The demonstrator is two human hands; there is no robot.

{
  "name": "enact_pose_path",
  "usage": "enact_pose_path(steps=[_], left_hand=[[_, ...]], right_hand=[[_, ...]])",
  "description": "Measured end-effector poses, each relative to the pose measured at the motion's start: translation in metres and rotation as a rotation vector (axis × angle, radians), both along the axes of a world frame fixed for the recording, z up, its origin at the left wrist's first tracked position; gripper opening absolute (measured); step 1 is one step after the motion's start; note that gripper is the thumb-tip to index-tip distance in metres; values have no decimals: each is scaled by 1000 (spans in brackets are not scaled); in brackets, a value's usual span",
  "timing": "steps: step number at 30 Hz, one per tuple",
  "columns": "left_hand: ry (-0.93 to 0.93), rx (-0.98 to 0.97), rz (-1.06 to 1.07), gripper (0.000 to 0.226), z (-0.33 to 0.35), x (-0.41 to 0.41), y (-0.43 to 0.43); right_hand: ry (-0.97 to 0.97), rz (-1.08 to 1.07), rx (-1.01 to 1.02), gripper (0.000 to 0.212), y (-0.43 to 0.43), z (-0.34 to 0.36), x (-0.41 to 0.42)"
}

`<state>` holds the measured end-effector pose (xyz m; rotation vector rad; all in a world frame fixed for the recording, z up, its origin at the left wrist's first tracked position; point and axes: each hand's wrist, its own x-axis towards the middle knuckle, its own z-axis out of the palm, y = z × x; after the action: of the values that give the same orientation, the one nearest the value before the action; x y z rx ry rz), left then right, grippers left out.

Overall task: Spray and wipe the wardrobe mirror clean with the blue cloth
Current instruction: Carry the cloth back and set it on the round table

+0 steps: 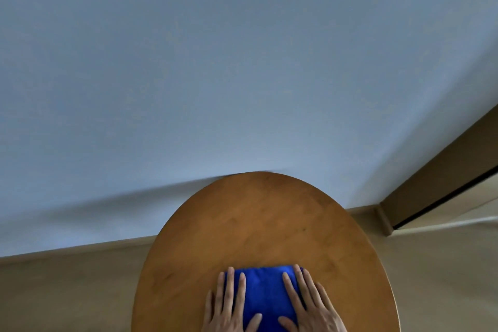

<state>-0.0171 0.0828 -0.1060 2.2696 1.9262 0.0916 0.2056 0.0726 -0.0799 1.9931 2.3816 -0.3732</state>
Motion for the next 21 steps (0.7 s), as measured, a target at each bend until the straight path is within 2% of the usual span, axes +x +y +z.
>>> enact_pose_path(steps=[3,6,12,21], left_hand=[[21,-3,11,79,10,3,-1],[15,-22,-8,83,15,11,-2],[0,-80,-59,77,17,12,-6],[2,-160,-49,79,25,11,-9]], right_hand=[[-19,-27,-54,85,-2,-2,-1],[-3,-76,-102,78,-3,6,-11],[8,-34,-30,76,-7,3,-14],[-27,-30,-59,77,-8,2,-14]])
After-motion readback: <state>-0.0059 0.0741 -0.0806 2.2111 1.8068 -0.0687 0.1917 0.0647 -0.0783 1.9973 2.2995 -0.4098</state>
